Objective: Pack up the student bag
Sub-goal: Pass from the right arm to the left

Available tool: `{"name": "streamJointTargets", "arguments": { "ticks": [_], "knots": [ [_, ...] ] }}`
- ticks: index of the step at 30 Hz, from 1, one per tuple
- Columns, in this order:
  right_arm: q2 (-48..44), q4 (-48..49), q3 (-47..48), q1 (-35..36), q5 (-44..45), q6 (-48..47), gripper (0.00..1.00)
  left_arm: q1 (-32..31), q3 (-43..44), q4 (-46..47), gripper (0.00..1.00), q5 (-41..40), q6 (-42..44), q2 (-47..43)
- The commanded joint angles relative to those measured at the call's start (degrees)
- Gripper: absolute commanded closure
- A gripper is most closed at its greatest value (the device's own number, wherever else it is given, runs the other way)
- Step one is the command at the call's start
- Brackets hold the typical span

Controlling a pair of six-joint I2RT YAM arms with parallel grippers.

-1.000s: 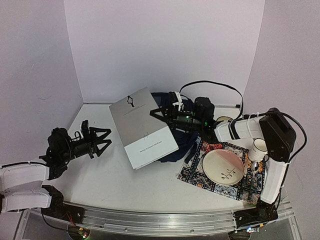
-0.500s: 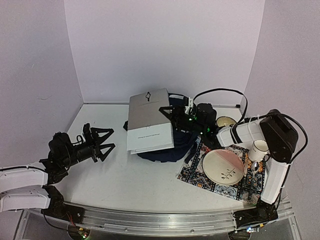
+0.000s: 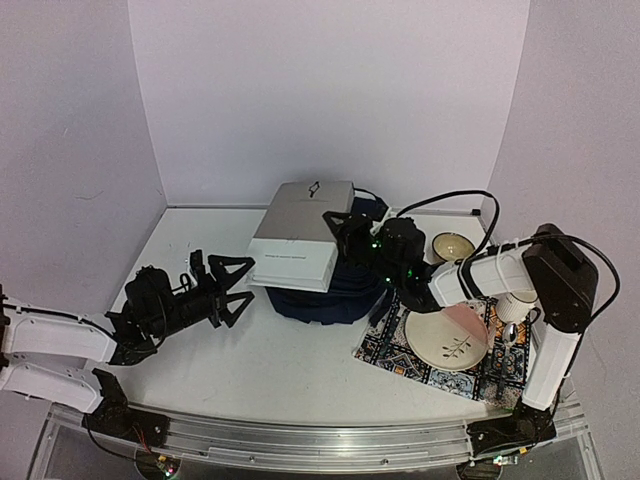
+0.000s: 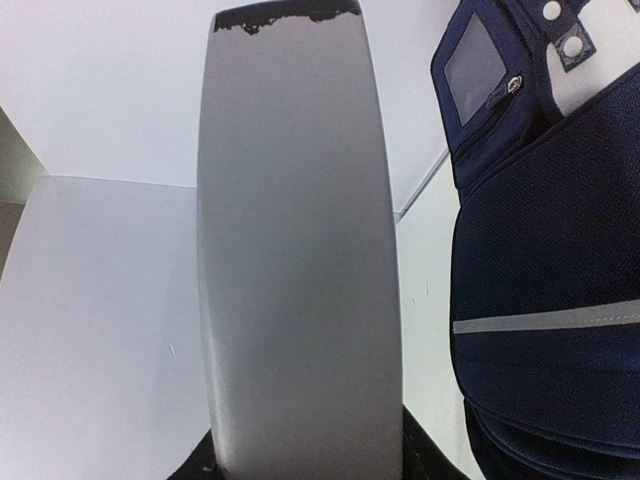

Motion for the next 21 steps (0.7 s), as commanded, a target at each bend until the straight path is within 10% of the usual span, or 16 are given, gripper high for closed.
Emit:
{"name": "streamJointTargets", "arguments": {
  "ticks": [1, 12, 21],
  "knots": [
    [-3.40, 15.33, 0.79, 1.98, 5.72, 2.07, 0.60, -1.18, 5.47, 9.72, 0.01, -2.97, 1.50, 4.03],
    [-2.05, 19.76, 0.94, 4.01, 7.25, 5.14, 0.58, -5.03, 7.94, 17.87, 0.07, -10.46, 0.01, 13.08],
    [-0.80, 20.73, 1.10, 5.45, 5.77, 4.87, 0.55, -5.21, 9.97, 19.84, 0.33, -14.88, -0.65, 14.45]
  ]
}}
